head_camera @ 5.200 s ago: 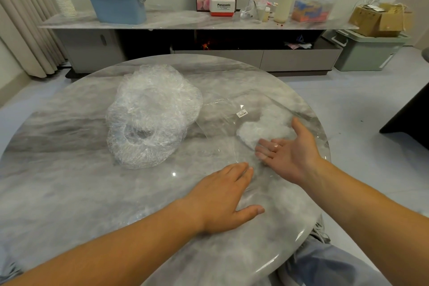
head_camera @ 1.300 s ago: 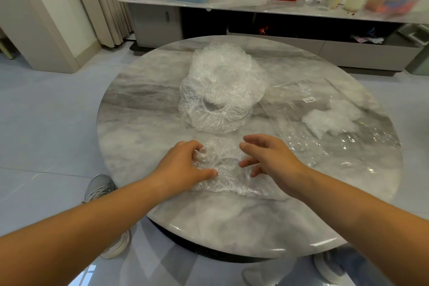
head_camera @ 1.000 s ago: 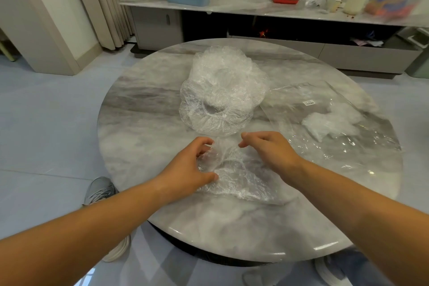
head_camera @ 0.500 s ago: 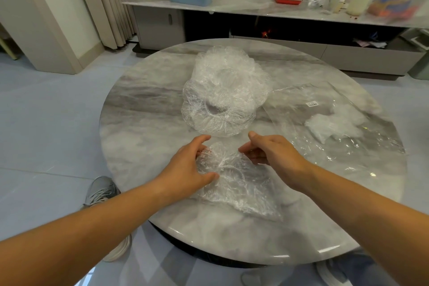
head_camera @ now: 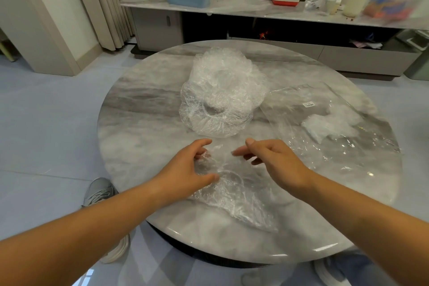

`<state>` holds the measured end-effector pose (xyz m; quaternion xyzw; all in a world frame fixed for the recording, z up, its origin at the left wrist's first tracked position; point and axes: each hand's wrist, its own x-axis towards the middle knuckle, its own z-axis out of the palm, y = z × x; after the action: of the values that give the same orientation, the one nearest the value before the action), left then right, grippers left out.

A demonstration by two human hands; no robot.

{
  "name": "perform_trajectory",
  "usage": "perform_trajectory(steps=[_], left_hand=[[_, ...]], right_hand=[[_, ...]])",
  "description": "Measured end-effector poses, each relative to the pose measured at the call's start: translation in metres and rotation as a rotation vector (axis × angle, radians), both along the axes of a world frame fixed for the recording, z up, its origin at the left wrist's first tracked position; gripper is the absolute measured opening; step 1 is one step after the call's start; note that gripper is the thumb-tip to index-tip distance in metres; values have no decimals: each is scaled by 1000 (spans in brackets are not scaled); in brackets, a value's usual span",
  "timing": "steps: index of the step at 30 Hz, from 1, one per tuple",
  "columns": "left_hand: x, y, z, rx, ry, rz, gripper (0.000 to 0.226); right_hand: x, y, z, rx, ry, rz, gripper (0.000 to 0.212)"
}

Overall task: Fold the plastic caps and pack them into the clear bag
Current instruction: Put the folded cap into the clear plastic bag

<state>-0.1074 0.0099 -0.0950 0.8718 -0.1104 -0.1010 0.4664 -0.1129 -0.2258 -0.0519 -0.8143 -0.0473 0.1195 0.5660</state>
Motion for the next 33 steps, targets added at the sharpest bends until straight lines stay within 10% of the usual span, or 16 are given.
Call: perform_trajectory(steps=[11,24,33], left_hand=[[-3,22,18,198,71,-294,91],[-3,9,25,523,109,-78,36],[-5,12,26,346,161,-59,31]], right_hand=[[-65,-3,-19,-485,-504,465,40],[-84,-7,-32,-672,-563,582,53],[-76,3,-22,-607,-552,404,53]])
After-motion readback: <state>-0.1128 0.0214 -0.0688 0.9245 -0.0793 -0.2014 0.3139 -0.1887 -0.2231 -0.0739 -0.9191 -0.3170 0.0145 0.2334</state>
